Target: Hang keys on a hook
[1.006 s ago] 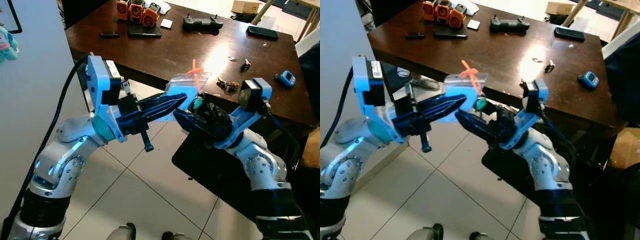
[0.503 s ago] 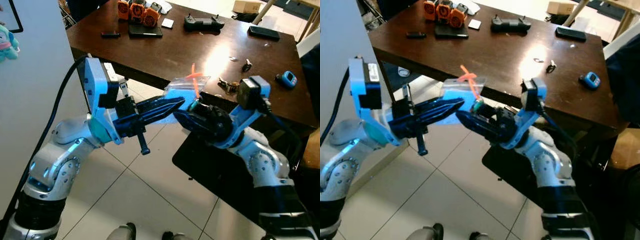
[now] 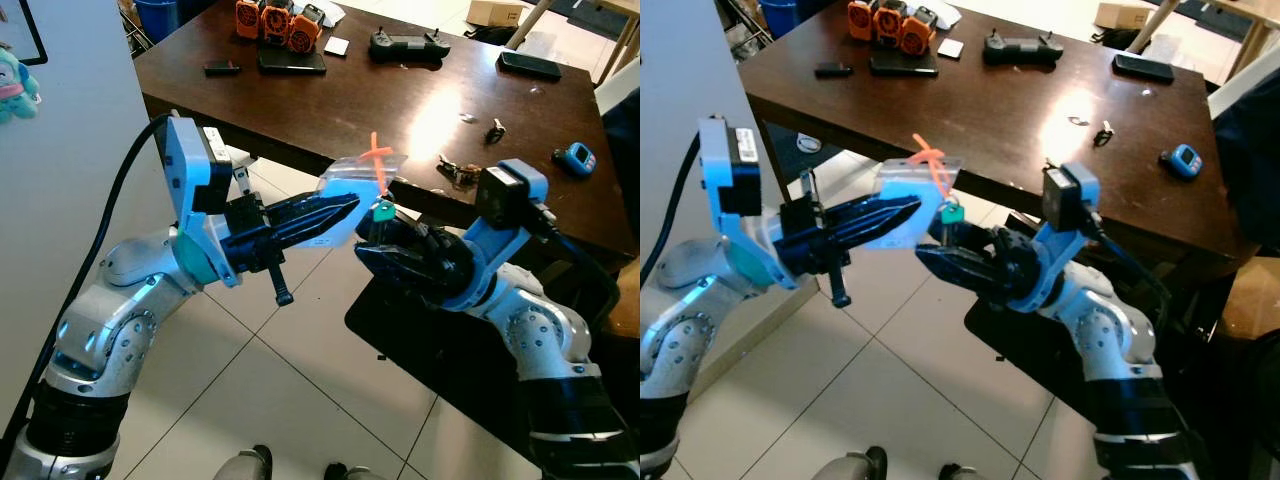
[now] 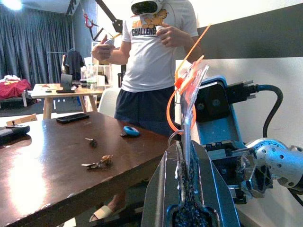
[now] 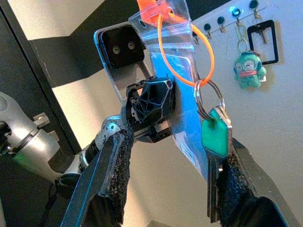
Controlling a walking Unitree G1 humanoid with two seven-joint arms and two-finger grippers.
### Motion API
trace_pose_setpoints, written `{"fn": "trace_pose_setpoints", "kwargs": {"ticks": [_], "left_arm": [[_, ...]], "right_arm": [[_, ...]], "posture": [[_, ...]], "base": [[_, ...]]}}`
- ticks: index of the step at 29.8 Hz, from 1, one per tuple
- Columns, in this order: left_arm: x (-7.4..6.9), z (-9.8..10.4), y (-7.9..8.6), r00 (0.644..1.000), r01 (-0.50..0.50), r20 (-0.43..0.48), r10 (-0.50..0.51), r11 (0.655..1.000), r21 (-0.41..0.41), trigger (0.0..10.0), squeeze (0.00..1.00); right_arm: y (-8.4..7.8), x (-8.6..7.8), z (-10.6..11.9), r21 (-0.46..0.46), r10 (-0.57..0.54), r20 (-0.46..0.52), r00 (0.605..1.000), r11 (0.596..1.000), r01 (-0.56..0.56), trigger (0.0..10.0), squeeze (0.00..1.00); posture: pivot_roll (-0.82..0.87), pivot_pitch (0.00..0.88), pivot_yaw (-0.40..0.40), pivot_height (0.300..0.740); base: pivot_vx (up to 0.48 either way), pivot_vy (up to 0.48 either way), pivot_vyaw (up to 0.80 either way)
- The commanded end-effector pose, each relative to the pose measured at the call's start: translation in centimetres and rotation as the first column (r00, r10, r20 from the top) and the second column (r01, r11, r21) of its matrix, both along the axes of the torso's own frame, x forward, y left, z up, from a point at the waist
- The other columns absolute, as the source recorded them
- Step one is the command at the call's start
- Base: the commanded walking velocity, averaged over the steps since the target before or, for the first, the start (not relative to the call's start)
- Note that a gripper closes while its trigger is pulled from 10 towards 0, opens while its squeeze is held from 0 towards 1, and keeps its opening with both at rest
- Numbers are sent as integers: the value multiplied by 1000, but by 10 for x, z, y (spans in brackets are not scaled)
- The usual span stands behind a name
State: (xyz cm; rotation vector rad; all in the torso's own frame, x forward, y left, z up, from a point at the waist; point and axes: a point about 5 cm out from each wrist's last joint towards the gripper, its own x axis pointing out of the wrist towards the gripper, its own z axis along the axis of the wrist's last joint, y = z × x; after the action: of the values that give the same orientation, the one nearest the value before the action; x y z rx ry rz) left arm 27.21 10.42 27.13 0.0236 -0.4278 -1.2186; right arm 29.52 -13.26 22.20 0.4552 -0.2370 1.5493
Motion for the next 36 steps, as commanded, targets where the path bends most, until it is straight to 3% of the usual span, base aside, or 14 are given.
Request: {"fn": "trace_pose_setpoints", "kwargs": {"ticks": [1,2,5,7,8,9,20,21,23,24,27,28,36], "left_arm": [[1,-1,0,1000,-6,1,6,1000,9,0,0],[2,-1,2,1000,-9,3,9,1000,9,0,0],[2,-1,2,1000,-10,3,10,1000,10,0,0],[3,-1,4,1000,-18,2,18,1000,11,0,0],[3,-1,4,1000,-18,2,18,1000,11,0,0],[4,-2,6,1000,-24,1,24,1000,12,0,0],[8,-2,11,999,-54,0,54,999,8,0,0],[8,-2,11,998,-55,0,55,998,7,0,0],[8,-1,11,998,-56,0,56,998,7,0,0],[8,-1,11,998,-57,0,57,998,7,0,0],[8,-1,11,998,-57,0,57,998,7,0,0],[8,-1,11,998,-56,0,56,998,7,0,0],[9,-1,10,999,-49,1,49,999,7,0,0]], "right_arm": [[-4,-3,0,2,6,5,1000,1000,-6,4784,0],[-4,-3,0,6,2,4,1000,1000,-2,3294,0],[-5,-4,1,8,1,3,1000,1000,-1,3294,0],[-6,-4,0,10,-5,1,1000,1000,5,4275,0],[-6,-4,0,10,-5,1,1000,1000,5,4275,0],[-7,-5,-1,4,-14,1,1000,1000,14,10000,0],[-12,-7,-4,-7,-39,-6,999,999,39,10000,0],[-12,-7,-4,-5,-42,-7,999,999,42,8078,0],[-12,-7,-4,-3,-44,-8,999,999,44,8078,0],[-12,-7,-4,2,-47,-7,999,999,47,2824,0],[-12,-7,-4,2,-47,-7,999,999,47,2824,0],[-12,-7,-4,6,-51,-5,999,999,51,39,0],[-12,-7,-2,14,-64,4,998,998,64,0,0]], "posture": [[57,94,-19,740],[56,93,-18,740],[56,93,-18,740],[56,93,-17,740],[56,93,-17,740],[54,95,-16,740],[45,100,-13,740],[45,100,-13,740],[45,100,-13,740],[43,98,-12,740],[43,98,-12,740],[42,96,-11,740],[40,90,-9,740]], "base": [[0,0,0],[0,0,0],[0,0,0],[0,0,0],[0,0,0],[0,0,0],[0,0,0],[0,0,0],[0,0,0],[0,0,0],[0,0,0],[0,0,0],[0,0,0]]}}
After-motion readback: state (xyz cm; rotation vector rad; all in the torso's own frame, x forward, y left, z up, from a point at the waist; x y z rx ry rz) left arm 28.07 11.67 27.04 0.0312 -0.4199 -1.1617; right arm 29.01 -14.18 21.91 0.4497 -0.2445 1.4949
